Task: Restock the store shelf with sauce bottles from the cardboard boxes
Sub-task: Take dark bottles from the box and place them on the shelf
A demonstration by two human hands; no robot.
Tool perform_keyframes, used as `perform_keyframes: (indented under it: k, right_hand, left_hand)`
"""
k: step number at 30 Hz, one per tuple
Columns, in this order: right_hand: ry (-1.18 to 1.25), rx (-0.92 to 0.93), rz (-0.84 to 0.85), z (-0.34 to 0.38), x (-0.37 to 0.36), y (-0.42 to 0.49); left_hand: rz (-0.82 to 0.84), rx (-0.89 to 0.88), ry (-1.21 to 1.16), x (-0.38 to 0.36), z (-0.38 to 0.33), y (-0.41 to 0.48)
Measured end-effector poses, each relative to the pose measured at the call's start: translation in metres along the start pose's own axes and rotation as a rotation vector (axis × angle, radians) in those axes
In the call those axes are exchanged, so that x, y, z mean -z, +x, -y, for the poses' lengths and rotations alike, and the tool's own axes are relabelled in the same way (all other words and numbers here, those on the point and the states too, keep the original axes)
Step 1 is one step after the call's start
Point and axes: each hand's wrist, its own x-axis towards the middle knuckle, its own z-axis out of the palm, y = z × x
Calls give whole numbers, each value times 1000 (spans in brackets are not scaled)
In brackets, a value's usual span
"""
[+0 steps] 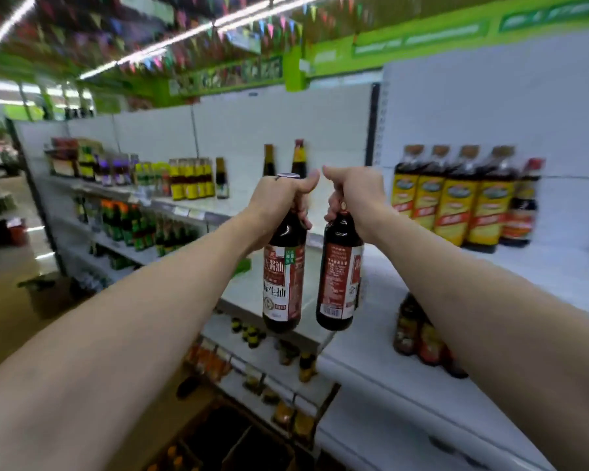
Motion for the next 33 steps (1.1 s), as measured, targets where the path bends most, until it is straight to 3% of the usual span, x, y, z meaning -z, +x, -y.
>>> perform_keyframes:
  k: [7,18,25,33]
  right_hand:
    - [-65,95,-106,96,187,-71]
    - [-234,178,-545,191,454,-197]
    - [-314,224,-836,228,588,-274]
    - [-463,277,-1103,269,705,-313]
  left_hand:
    - [236,-121,-77,-176,-96,-38]
    - [667,-168,-279,-464,-167,-106]
    - [955,-180,-343,-624,-190,-142]
    - [1141,-167,-506,-783,-224,-162]
